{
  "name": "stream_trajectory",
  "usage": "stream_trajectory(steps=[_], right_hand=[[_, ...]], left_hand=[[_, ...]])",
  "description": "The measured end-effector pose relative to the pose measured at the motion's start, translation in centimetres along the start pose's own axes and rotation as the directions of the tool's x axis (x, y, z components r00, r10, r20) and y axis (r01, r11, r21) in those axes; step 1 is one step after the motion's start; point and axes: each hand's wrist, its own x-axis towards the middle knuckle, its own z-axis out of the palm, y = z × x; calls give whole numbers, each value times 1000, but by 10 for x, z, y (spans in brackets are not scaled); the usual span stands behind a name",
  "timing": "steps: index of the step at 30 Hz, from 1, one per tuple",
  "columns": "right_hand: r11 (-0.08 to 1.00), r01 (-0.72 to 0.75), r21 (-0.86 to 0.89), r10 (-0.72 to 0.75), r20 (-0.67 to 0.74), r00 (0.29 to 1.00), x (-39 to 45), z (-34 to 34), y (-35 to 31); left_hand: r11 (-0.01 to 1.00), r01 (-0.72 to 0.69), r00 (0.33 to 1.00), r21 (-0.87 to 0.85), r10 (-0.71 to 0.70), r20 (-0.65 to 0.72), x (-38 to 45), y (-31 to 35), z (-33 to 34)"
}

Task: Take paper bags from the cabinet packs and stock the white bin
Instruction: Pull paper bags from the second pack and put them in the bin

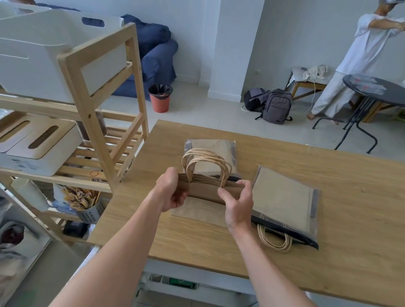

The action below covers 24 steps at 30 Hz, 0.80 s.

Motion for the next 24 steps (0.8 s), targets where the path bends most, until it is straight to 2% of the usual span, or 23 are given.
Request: stream_trajectory(steps=[2, 4, 5, 6, 7, 8, 9, 10, 11, 12, 16, 18, 21, 24], right_hand=[[995, 17, -99, -15, 18, 1000, 3, -2, -2], [925, 27, -380, -30, -1, 1000, 5, -7, -2], [870, -8, -492, -6, -27, 1000, 5, -9, -6], [850, -87, -520, 70, -53, 996, 6, -10, -11], [867, -227, -444, 222, -64, 973, 8, -9, -18], [871, -400, -285, 407, -37, 913, 12, -8, -24], [820, -562, -108, 568, 26, 823, 18, -8, -30], [747, -665, 15, 662, 82, 745, 23, -9, -36], [695, -716, 66, 708, 114, 697, 27, -12, -40], [677, -734, 54, 723, 139, 677, 29, -13, -43], [681, -700, -217, 732, 158, 663, 28, -17, -37], [682, -706, -189, 731, 197, 654, 29, -22, -41], [742, -661, -109, 667, 211, 714, 40, -32, -62], [801, -594, -66, 592, 230, 772, 58, -38, -100]], left_hand=[[999, -38, 998, -2, 38, -51, 2, -3, 1], [998, -59, 993, 24, 61, -104, 0, -3, 2], [997, -67, 989, 38, 71, -131, -1, -3, 3], [996, -73, 984, 51, 81, -158, -2, -2, 4], [995, -77, 978, 60, 87, -188, -2, -2, 5], [995, -79, 972, 67, 91, -216, -2, -2, 6], [994, -81, 967, 72, 96, -236, -2, -2, 7], [993, -88, 963, 82, 106, -250, -1, -2, 8], [991, -98, 959, 94, 120, -258, -2, -3, 9], [988, -109, 955, 108, 134, -264, -3, -4, 10], [979, -132, 938, 158, 175, -300, -8, -13, 9], [976, -99, 950, 193, 150, -274, -15, -11, 10], [961, -56, 976, 270, 109, -186, -34, 15, 22], [948, -114, 969, 297, 173, -178, -53, 59, 34]])
